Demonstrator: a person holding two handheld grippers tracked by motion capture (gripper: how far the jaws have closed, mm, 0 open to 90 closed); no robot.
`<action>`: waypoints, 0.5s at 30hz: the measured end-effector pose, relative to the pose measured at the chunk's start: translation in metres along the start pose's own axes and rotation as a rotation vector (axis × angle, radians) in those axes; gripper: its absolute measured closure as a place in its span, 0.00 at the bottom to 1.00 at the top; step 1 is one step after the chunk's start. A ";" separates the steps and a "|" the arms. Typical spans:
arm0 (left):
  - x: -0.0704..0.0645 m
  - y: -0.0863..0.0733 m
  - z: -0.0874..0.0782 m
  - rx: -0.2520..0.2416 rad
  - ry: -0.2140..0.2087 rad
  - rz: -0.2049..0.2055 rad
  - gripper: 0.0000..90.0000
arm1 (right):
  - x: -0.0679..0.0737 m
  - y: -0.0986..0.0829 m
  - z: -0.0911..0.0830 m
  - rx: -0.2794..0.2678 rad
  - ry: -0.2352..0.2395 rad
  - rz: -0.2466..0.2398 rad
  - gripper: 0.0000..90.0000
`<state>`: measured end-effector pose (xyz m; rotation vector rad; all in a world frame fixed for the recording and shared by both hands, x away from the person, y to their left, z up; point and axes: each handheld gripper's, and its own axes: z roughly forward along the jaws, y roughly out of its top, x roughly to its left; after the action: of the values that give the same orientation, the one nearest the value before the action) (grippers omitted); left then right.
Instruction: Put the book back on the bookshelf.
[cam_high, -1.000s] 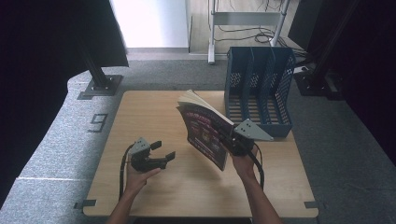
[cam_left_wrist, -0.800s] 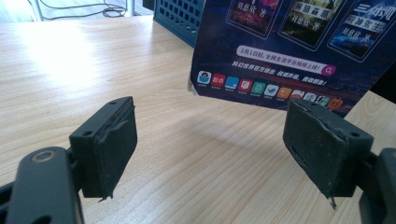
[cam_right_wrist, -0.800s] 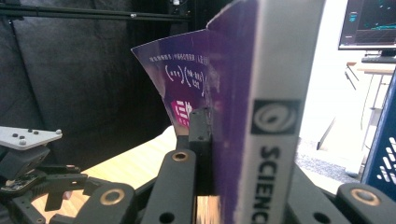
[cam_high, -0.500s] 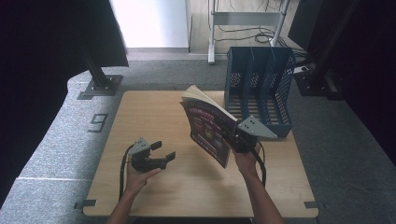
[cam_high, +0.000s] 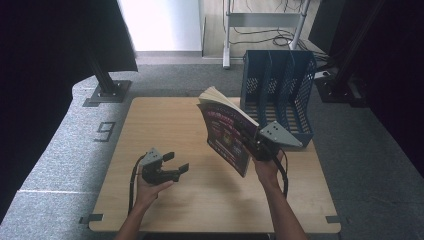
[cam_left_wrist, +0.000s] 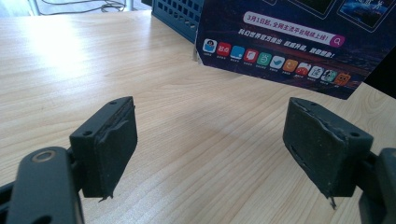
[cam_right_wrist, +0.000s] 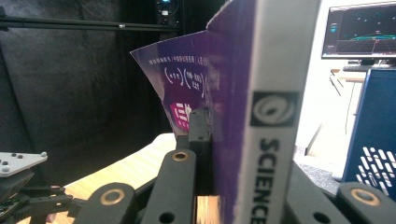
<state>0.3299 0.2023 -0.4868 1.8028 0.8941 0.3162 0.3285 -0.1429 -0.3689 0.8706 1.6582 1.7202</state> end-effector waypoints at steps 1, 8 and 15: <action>0.000 0.000 0.000 0.001 0.000 0.001 0.20 | -0.001 0.000 0.000 -0.001 0.000 -0.001 0.91; -0.001 -0.001 0.002 0.009 -0.001 0.007 0.20 | -0.004 0.004 0.000 -0.006 -0.010 -0.005 0.91; -0.001 0.000 0.002 0.005 0.000 0.008 0.20 | -0.008 0.008 0.000 -0.018 -0.021 -0.006 0.91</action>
<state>0.3298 0.2003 -0.4877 1.8111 0.8882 0.3191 0.3337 -0.1493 -0.3612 0.8720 1.6272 1.7142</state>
